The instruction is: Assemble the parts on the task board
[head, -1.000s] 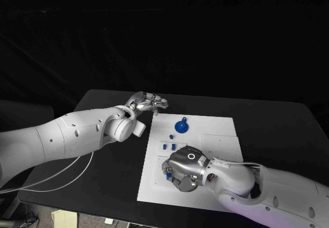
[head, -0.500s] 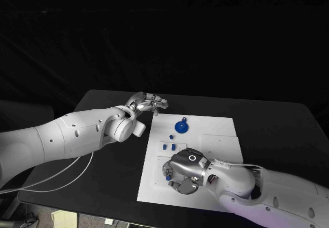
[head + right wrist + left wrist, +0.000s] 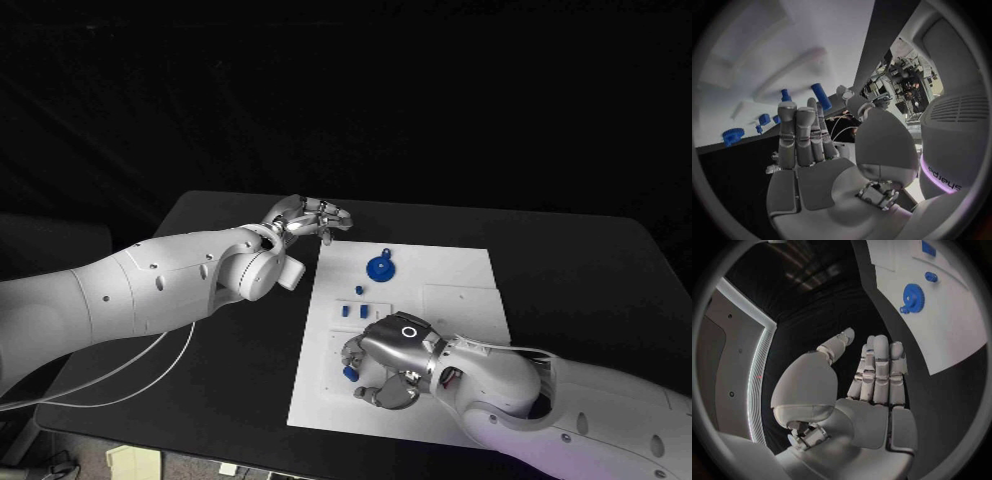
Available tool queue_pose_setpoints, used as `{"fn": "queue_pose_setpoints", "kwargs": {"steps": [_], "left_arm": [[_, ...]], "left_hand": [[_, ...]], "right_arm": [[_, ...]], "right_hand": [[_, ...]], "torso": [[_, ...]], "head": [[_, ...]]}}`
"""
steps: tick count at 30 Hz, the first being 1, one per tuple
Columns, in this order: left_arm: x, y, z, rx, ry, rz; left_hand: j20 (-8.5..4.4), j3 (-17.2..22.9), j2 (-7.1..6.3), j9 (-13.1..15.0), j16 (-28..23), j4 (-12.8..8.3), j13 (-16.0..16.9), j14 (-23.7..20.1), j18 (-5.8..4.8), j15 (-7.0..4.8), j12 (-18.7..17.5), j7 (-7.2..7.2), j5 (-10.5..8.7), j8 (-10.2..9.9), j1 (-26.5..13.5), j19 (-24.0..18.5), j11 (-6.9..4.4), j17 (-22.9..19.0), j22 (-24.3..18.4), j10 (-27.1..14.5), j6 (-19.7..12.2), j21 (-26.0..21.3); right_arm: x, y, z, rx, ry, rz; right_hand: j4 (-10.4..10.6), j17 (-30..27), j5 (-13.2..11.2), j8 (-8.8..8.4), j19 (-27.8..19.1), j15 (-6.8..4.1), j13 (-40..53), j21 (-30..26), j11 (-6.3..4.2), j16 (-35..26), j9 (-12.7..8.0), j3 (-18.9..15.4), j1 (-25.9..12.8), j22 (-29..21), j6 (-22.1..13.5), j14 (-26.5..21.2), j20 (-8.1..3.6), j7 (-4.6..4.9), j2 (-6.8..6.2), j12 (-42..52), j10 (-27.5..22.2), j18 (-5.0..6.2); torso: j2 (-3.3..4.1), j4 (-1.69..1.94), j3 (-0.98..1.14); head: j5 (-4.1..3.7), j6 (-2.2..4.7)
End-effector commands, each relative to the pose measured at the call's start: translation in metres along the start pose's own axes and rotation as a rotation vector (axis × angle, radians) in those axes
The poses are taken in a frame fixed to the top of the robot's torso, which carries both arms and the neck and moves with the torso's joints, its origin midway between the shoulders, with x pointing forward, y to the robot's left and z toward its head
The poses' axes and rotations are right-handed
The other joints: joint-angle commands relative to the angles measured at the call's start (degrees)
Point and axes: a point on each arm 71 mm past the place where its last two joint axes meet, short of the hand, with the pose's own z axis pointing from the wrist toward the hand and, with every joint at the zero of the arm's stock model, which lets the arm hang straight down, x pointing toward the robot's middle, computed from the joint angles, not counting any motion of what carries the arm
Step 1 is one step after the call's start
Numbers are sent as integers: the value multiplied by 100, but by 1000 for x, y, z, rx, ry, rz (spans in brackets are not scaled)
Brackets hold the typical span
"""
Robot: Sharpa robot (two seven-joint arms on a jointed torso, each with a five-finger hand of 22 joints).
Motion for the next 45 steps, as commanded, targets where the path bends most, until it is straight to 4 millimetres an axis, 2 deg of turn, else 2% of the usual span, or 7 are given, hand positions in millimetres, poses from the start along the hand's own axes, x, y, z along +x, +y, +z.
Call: {"fn": "queue_pose_setpoints", "kwargs": {"steps": [1, 15, 29, 36, 39, 44, 45], "left_arm": [[1, -1, 0, 9, 9, -8], [0, -1, 0, 8, 9, -8], [-3, 0, 0, 6, 1, -5], [-7, 1, -1, 4, -9, -7], [-7, 2, -1, 3, -10, -7], [-4, 4, 0, -2, -7, -14], [-4, 5, 0, -4, -6, -15]], "left_hand": [[-78, -22, 15, -8, -19, 6, -6, 18, 101, 26, -14, 17, 3, 24, -41, 34, 13, 9, 7, -39, -40, -23], [-78, -22, 13, -10, -20, 4, -6, 17, 102, 27, -14, 19, 2, 25, -39, 35, 14, 11, 9, -41, -43, -25], [-77, -22, 12, -10, -20, 4, -7, 17, 103, 27, -14, 19, 1, 26, -39, 35, 14, 12, 11, -43, -43, -26], [-76, -24, 10, -11, -21, 5, -7, 17, 102, 28, -14, 20, 0, 28, -41, 35, 15, 13, 12, -42, -42, -27], [-76, -25, 8, -11, -21, 6, -7, 17, 102, 28, -13, 20, -1, 28, -44, 35, 15, 13, 13, -42, -42, -27], [-76, -26, 8, -11, -21, 8, -6, 17, 102, 28, -13, 20, -2, 30, -46, 35, 15, 14, 14, -42, -41, -28], [-75, -26, 8, -11, -21, 8, -6, 17, 102, 28, -12, 20, -2, 30, -46, 35, 15, 14, 14, -42, -40, -28]], "right_arm": [[-2, 0, -2, -5, -33, 18], [-10, -2, -13, -1, -94, 95], [-59, -38, -35, 115, -201, 283], [-76, -71, -56, 231, -181, 374], [-80, -86, -64, 274, -158, 372], [-82, -111, -82, 408, -14, 408], [-83, -115, -85, 430, 11, 398]], "right_hand": [[-5, -7, -26, -31, -49, 45, -11, -39, 159, 17, -11, -51, 3, 80, -49, 1, 7, -10, -54, 9, -202, 488], [-7, -14, 18, -41, -53, 55, -33, -42, 169, 34, -25, -103, -6, 80, -71, -9, 6, 2, -58, 24, -226, 488], [75, -32, 90, -10, -9, -24, 3, -27, 86, 77, -32, -184, -73, 80, -24, 21, -19, -17, -25, 145, 12, 488], [137, -46, 115, 45, 71, -205, 263, 22, -101, 109, -3, -207, -37, 89, 51, 86, -46, -44, 60, 451, 506, 488], [166, -53, 70, 57, 98, -307, 543, 32, -209, 110, 15, -226, -33, 84, 60, 108, -50, -106, 95, 731, 845, 488], [308, -38, -28, 92, 200, -483, 2149, 21, -388, 127, 101, -229, -23, 40, 103, 155, -85, -262, 187, 1895, 1026, 488], [339, 38, 33, 65, 278, -443, 3023, 89, -495, 243, 109, -262, -51, 74, 79, 230, -96, -400, 293, 2806, 1013, 488]], "torso": [[0, 1, 0], [-1, 1, 2], [-5, -4, 2], [-11, -22, 6], [-22, -20, 5], [-41, -18, 9], [-47, -19, 10]], "head": [[2, 10], [-3, 25], [-65, 90], [-137, 160], [-220, 175], [-355, 200], [-376, 198]]}}
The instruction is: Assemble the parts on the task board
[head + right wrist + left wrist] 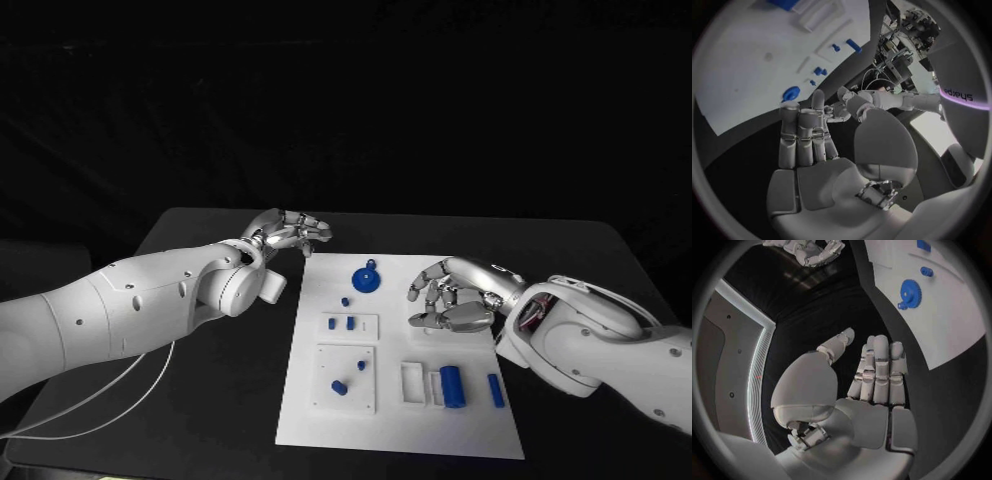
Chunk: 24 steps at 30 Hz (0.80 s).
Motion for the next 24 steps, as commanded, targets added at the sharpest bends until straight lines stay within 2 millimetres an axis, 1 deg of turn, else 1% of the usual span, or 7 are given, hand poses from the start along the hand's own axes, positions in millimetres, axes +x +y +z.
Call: {"fn": "queue_pose_setpoints", "kwargs": {"steps": [1, 3, 4, 12, 17, 20, 24], "left_arm": [[3, 2, 0, 3, 11, -17], [4, 3, 1, 0, 10, -17], [4, 4, 1, -1, 11, -18], [7, 11, 0, -14, 15, -25], [7, 15, -1, -22, 13, -26], [8, 18, -2, -28, 14, -29], [9, 19, -3, -31, 17, -31]], "left_hand": [[-65, -26, 8, -7, -21, 8, -7, 17, 102, 28, -12, 3, -2, 30, -47, 24, 6, 6, 5, -25, -16, -28], [-65, -27, 8, -7, -21, 8, -7, 16, 102, 28, -12, 3, -2, 31, -47, 24, 6, 6, 6, -25, -16, -28], [-65, -27, 7, -7, -21, 9, -7, 16, 102, 28, -12, 3, -2, 31, -48, 24, 6, 7, 6, -26, -16, -28], [-64, -28, 7, -7, -22, 11, -7, 16, 101, 28, -12, 3, -4, 32, -51, 24, 6, 7, 7, -26, -14, -29], [-64, -29, 9, -8, -22, 13, -8, 16, 101, 29, -12, 3, -4, 33, -54, 25, 6, 8, 7, -26, -14, -29], [-64, -29, 9, -8, -22, 15, -8, 16, 101, 29, -12, 3, -4, 34, -56, 25, 6, 8, 8, -26, -13, -29], [-63, -31, 12, -8, -23, 19, -8, 16, 101, 29, -12, 3, -5, 35, -62, 25, 7, 9, 9, -27, -13, -30]], "right_arm": [[1, -16, -5, 141, 189, 13], [1, -23, -10, 190, 232, 41], [1, -26, -13, 215, 251, 62], [10, -45, -31, 359, 393, 111], [16, -53, -41, 475, 409, 98], [21, -57, -46, 559, 421, 147], [29, -57, -51, 605, 464, 159]], "right_hand": [[112, 139, 37, -3, 131, -139, 1611, 95, -74, 189, 28, 33, -18, 96, 11, 66, -35, -19, 246, 1549, -334, 415], [287, 274, -11, -18, 154, -116, 2451, 165, -104, 327, 46, 180, -68, 124, 30, 57, -67, -109, 78, 2397, -658, 415], [475, 356, -18, -19, 152, -115, 2940, 204, -101, 391, 67, 240, -202, 131, 55, 19, -80, -98, 71, 2854, -954, 402], [684, 659, 14, 16, 163, -107, 3506, 391, -114, 669, 213, 147, -419, 133, 78, 11, -123, -100, 178, 3504, -986, 415], [863, 804, 4, 115, 166, -157, 3697, 510, -170, 770, 354, 117, -600, 135, 218, -13, -164, -161, 229, 3718, -998, 415], [919, 857, 14, 176, 159, -181, 3761, 564, -197, 801, 432, 115, -649, 135, 308, -18, -182, -191, 290, 3775, -1023, 415], [1069, 918, -31, 202, 136, -203, 3810, 610, -219, 831, 507, 72, -851, 128, 341, -25, -185, -215, 249, 3811, -1035, 415]], "torso": [[-28, -1, 4], [-49, -18, 6], [-60, -31, 3], [-139, -79, 21], [-183, -96, 29], [-206, -106, 27], [-226, -108, 18]], "head": [[-109, 9], [-163, -2], [-173, -8], [-202, -58], [-193, -111], [-212, -143], [-262, -180]]}}
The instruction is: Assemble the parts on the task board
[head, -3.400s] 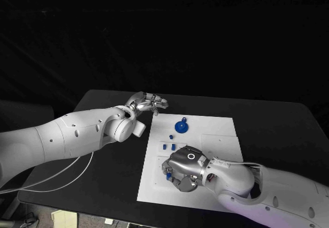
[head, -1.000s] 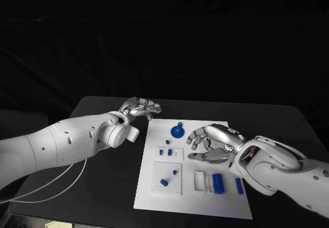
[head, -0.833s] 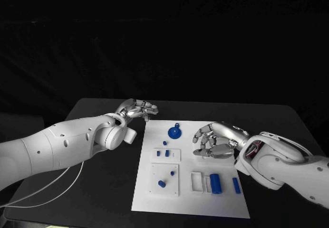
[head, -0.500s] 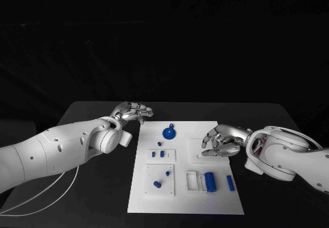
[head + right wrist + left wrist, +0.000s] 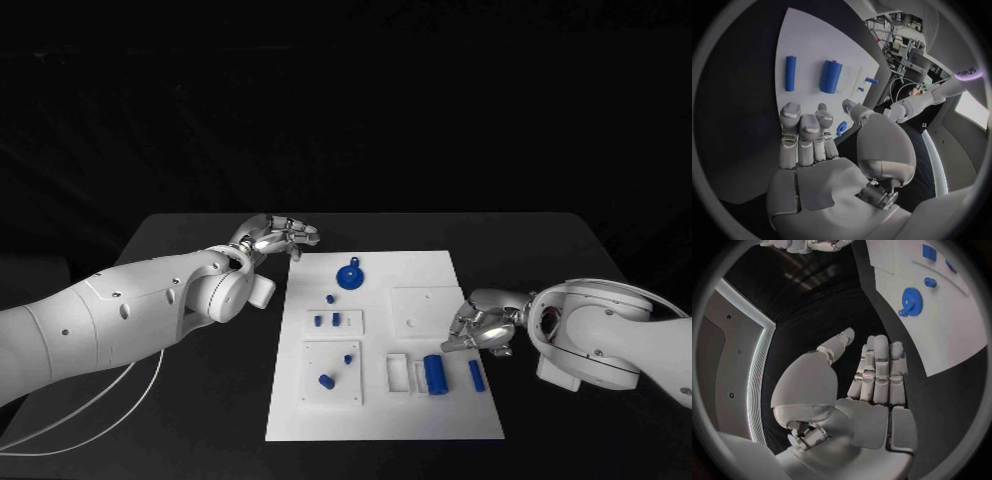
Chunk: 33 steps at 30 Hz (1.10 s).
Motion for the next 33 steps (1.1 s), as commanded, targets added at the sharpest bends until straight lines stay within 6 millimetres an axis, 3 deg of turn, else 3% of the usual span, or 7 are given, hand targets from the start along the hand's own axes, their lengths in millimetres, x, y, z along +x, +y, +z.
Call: {"fn": "queue_pose_setpoints", "kwargs": {"steps": [1, 8, 11, 21, 33], "left_arm": [[3, 0, 0, 8, 15, -15], [5, 0, -1, 4, 22, -17], [7, 1, -2, 1, 27, -23], [7, 2, -2, 0, 30, -24], [7, 2, -3, -1, 31, -25]], "left_hand": [[-73, -31, 12, -9, -23, 21, -8, 16, 101, 29, -12, 10, -5, 35, -64, 35, 16, 6, 6, -21, -7, -30], [-72, -35, 11, -10, -23, 27, -8, 16, 100, 30, -12, 10, -6, 36, -75, 35, 16, 8, 8, -22, -6, -31], [-71, -35, 29, -11, -24, 45, -8, 16, 100, 30, -11, 10, -2, 38, -91, 36, 16, 10, 10, -23, -7, -33], [-70, -39, 36, -16, -27, 68, -10, 14, 101, 31, -12, 11, 4, 39, -118, 36, 18, 13, 15, -28, -13, -38], [-69, -45, 42, -20, -29, 95, -10, 13, 101, 32, -12, 13, 6, 39, -149, 36, 19, 16, 19, -31, -20, -42]], "right_arm": [[11, -7, -1, 116, 78, 34], [18, -6, 2, 144, 76, 33], [21, -7, 3, 150, 80, 30], [39, 1, 12, 144, 136, 18], [53, 5, 21, 141, 156, 8]], "right_hand": [[116, 36, -34, 18, 34, -43, 26, 54, -36, 50, 37, -28, -153, 128, 100, 0, -85, 62, -24, 56, 5, 313], [282, 106, -41, 32, 26, -64, 186, 124, -62, 96, 104, -37, -313, 124, 150, 9, -99, 37, -66, 286, 156, 313], [349, 121, -47, 27, 22, -67, 233, 144, -65, 102, 122, -34, -369, 122, 154, 10, -101, 34, -129, 342, 185, 313], [619, 160, -51, 12, 0, -73, 329, 207, -71, 109, 181, -86, -595, 118, 157, 13, -110, 28, -280, 453, 242, 313], [738, 199, -49, -41, -80, -72, 325, 262, -68, 99, 236, -442, -659, 112, 99, -6, -153, 32, -212, 407, 169, 313]], "torso": [[-37, -11, -11], [-45, -4, -33], [-52, -3, -37], [-33, -8, -23], [-33, -12, -26]], "head": [[-66, -46], [-155, -95], [-145, -117], [-153, -154], [-180, -194]]}}
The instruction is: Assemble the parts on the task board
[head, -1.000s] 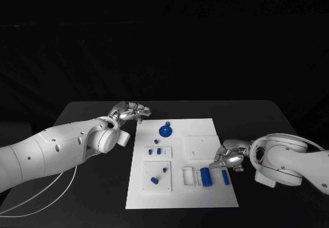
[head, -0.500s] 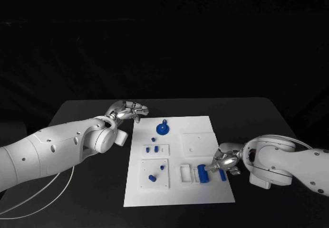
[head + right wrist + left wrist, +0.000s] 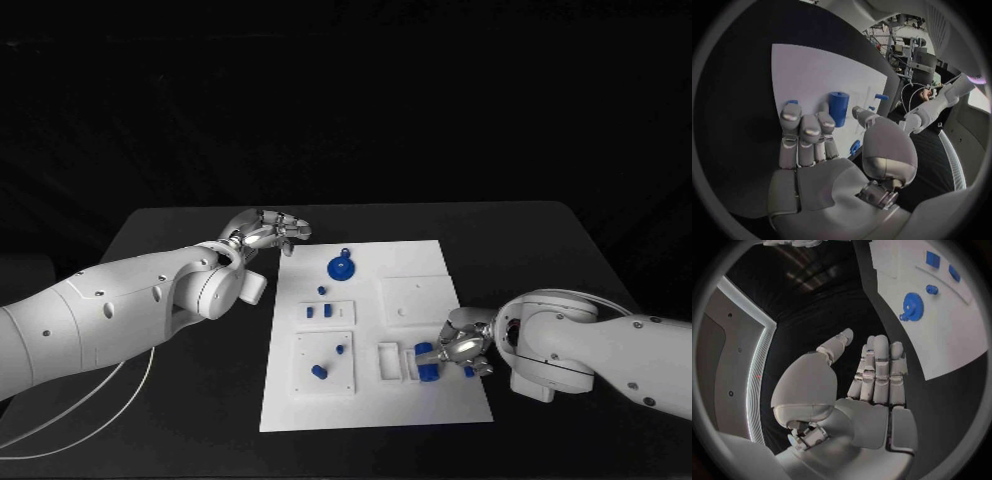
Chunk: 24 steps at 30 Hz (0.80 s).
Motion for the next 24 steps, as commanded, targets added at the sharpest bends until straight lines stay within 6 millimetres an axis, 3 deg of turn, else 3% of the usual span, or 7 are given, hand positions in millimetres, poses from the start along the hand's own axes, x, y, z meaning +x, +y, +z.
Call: {"fn": "queue_pose_setpoints", "kwargs": {"steps": [1, 17, 21, 24], "left_arm": [[2, -1, 0, 8, 16, -12], [1, -1, -1, 7, 13, -11], [1, -1, -1, 6, 14, -11], [1, -1, -1, 6, 14, -11]], "left_hand": [[-69, 5, -2, -10, -29, 46, -6, 13, 101, 32, -12, 14, 6, 39, -58, 36, 8, 5, 8, -13, -18, -21], [-70, 5, -3, -13, -31, 52, -6, 13, 103, 32, -12, 16, 6, 38, -64, 35, 8, 7, 10, -15, -25, -24], [-70, 6, -3, -14, -31, 53, -6, 13, 104, 31, -12, 16, 6, 38, -63, 35, 8, 8, 11, -15, -26, -24], [-70, 6, -3, -14, -31, 53, -6, 13, 104, 31, -12, 16, 6, 38, -62, 35, 8, 8, 11, -15, -26, -24]], "right_arm": [[5, 0, 3, 10, 8, -16], [9, 5, 9, 4, -1, -24], [8, 4, 9, 4, -14, -20], [7, 4, 9, -2, -28, -7]], "right_hand": [[5, 7, -26, -43, -50, -33, -6, 42, 3, 26, -19, -45, -5, 111, -14, -26, -25, 38, 46, -10, -70, 359], [-49, 26, -14, -95, -80, -24, -22, 76, 12, 4, -6, -90, 305, 102, -11, -18, -39, 46, 205, -49, -95, 359], [-117, 29, -27, -107, -78, -28, -41, 83, 5, -12, 1, 166, 582, 92, 28, -7, -35, 39, 327, -75, -93, 359], [-153, 30, -26, -107, -79, -29, -46, 85, 3, -13, 3, 211, 643, 93, 35, -5, -35, 38, 343, -82, -96, 358]], "torso": [[0, -2, -1], [-1, -6, -8], [-2, -3, -8], [-2, 3, -10]], "head": [[0, -12], [9, -63], [8, -72], [4, -77]]}}
